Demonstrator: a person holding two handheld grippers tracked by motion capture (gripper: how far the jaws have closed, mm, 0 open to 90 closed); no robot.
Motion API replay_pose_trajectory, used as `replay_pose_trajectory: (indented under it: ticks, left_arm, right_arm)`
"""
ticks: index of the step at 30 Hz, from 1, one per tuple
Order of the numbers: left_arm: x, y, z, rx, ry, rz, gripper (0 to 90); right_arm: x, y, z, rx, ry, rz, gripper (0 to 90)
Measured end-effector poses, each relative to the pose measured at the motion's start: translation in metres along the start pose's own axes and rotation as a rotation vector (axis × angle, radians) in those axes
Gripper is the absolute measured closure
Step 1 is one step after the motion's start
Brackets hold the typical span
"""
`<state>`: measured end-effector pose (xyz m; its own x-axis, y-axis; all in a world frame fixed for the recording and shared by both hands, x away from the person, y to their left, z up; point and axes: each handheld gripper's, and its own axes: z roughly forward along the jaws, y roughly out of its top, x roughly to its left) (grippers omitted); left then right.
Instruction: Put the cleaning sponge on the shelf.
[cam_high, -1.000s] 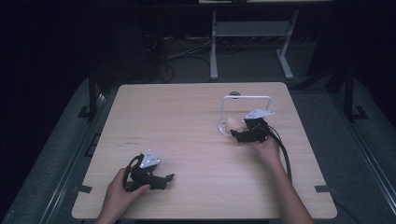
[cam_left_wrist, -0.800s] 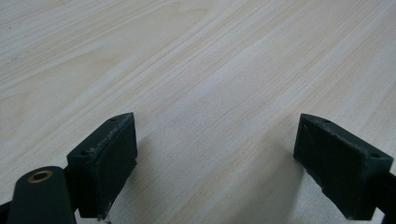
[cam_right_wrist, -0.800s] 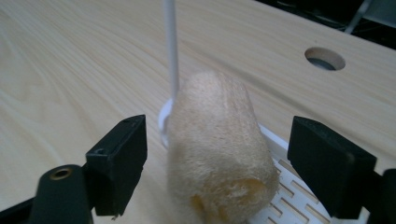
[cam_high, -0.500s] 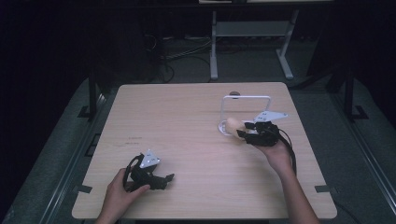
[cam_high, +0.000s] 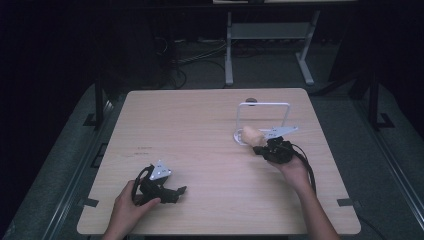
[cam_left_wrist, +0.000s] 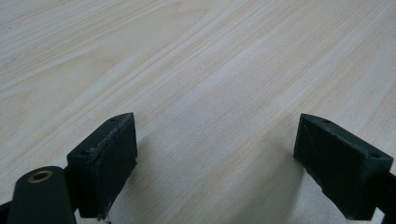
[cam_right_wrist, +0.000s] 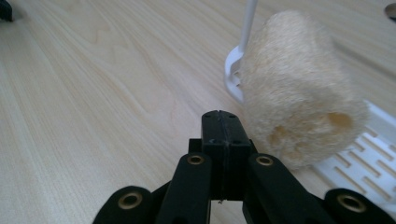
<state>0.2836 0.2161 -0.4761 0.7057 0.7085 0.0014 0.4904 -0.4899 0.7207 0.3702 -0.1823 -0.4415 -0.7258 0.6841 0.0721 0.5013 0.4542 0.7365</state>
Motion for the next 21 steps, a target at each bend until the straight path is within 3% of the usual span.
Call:
replay_pose_trajectory:
  ticks: [9,21]
  left_arm:
    - [0.0,0.0,0.0,0.0,0.0,0.0,12.8]
    - [0.0,0.0,0.0,0.001,0.0,0.001,12.8]
  right_arm:
    - [-0.005,-0.006,0.017,0.041,-0.025,0.013,90.0]
    - [-0.019,-0.01,0.009,0.003,-0.098,0.051,89.9]
